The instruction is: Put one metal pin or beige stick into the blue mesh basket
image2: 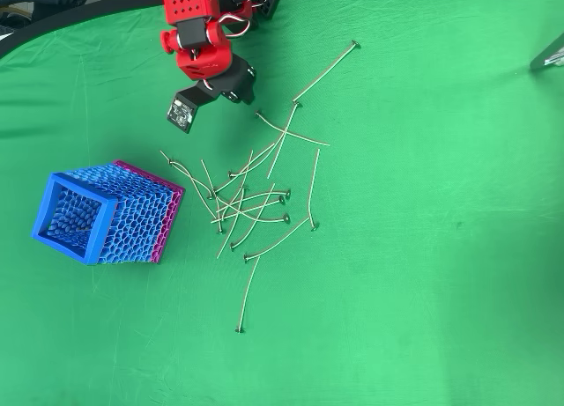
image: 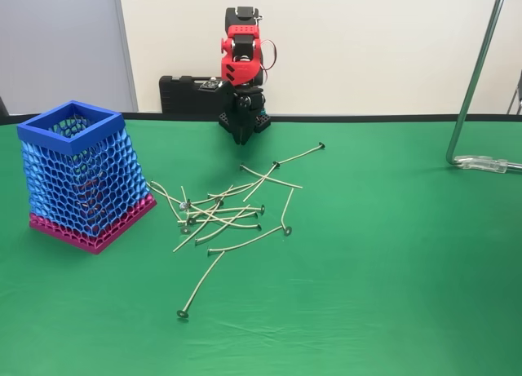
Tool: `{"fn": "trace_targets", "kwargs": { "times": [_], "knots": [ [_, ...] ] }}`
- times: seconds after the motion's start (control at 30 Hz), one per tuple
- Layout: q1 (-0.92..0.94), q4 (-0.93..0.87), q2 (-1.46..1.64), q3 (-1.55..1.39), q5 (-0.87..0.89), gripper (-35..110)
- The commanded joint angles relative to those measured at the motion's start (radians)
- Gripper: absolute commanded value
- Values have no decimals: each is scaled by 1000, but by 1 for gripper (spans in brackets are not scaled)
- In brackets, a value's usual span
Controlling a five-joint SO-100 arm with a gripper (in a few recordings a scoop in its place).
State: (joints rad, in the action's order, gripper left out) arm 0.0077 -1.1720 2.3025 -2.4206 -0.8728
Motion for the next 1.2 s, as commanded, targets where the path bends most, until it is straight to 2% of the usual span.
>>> {"fn": "trace_targets", "kwargs": {
  "times": [0.0, 0.6, 1.17],
  "knots": [
    [-3, 26, -14, 11, -23, 15],
    [-60, 127, -110, -57, -21, 18],
    [23, 199, -210, -34, -107, 18]
  ]
}}
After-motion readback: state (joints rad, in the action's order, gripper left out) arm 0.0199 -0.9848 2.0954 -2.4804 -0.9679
